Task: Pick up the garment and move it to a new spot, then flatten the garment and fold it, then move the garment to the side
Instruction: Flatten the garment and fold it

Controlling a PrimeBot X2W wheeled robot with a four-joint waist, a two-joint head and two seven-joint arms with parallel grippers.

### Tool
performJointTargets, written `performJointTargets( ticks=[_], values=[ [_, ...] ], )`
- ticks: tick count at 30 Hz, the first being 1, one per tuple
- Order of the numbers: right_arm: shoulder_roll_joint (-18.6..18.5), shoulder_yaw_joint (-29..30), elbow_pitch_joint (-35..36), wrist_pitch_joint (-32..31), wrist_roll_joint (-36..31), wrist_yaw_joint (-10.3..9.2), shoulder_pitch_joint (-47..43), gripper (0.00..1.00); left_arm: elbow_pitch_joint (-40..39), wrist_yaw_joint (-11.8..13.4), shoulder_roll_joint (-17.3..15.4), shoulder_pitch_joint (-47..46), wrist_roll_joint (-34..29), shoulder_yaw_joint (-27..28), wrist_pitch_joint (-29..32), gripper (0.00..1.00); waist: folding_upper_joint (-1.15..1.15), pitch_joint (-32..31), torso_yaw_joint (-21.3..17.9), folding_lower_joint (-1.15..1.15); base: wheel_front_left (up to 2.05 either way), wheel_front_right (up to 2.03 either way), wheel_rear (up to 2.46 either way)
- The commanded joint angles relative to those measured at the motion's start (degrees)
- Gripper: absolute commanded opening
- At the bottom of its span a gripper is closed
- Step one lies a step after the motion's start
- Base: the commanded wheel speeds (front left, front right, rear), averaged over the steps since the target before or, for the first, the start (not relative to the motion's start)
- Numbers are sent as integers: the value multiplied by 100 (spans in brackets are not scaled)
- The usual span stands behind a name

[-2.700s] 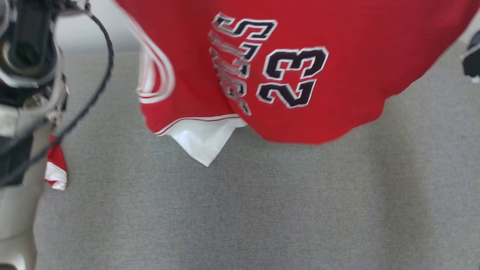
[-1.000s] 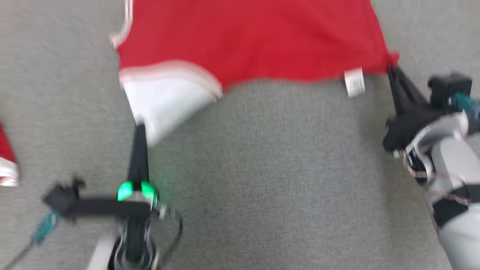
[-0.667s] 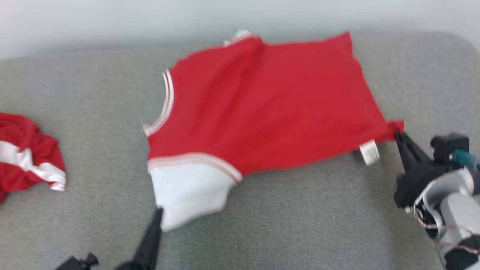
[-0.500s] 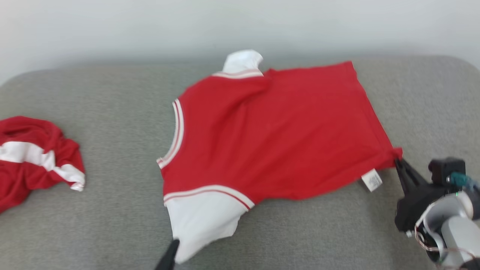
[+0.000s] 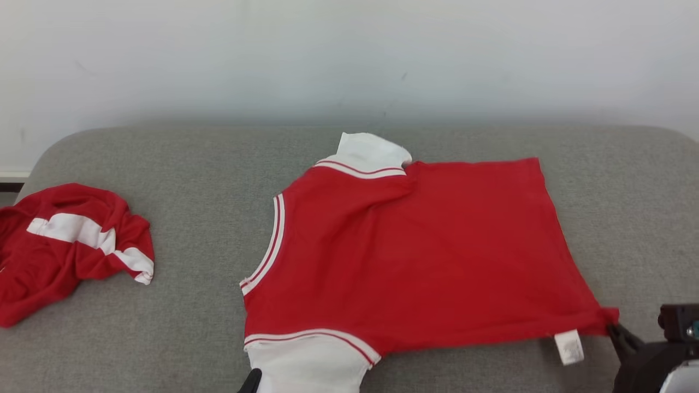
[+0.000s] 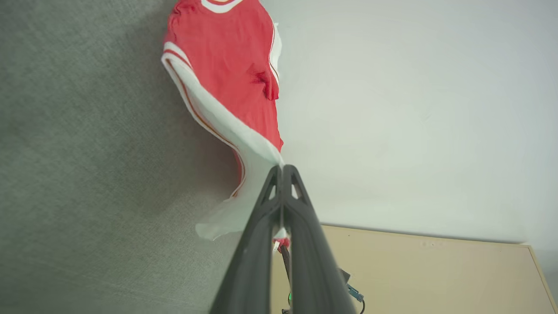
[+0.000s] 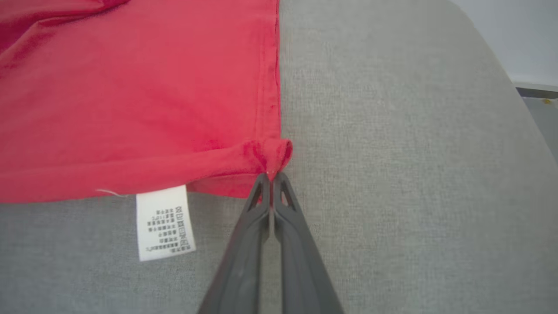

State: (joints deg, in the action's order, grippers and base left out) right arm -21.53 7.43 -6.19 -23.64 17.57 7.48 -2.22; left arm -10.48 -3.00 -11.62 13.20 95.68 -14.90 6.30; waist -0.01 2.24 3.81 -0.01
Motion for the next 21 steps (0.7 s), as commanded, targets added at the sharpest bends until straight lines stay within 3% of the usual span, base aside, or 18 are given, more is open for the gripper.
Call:
performJointTargets(
  ticks=[1, 6, 11, 17, 21],
  values=[
    [110, 52, 157, -157, -17, 4, -181, 0, -31, 8, -39, 44, 29, 19, 34, 0, 1, -4, -41, 1, 0, 0, 0],
    [292, 190, 789, -853, -168, 4, -693, 0, -30, 35, -38, -15, -24, 51, -3, 0, 1, 19, -148, 1, 0, 0, 0],
    [420, 295, 973, -1288, -201, 4, -953, 0, 1, 3, 71, -164, 18, 25, -9, 0, 1, 14, -199, 1, 0, 0, 0],
    [484, 375, 1166, -1182, -235, 4, -871, 0, -92, -32, 128, -280, 178, 137, -7, 0, 1, 42, -241, 1, 0, 0, 0],
    [584, 321, 1183, -970, -166, 4, -657, 0, -6, 3, 139, -596, -44, 133, -62, 0, 1, 81, -249, 1, 0, 0, 0]
  ],
)
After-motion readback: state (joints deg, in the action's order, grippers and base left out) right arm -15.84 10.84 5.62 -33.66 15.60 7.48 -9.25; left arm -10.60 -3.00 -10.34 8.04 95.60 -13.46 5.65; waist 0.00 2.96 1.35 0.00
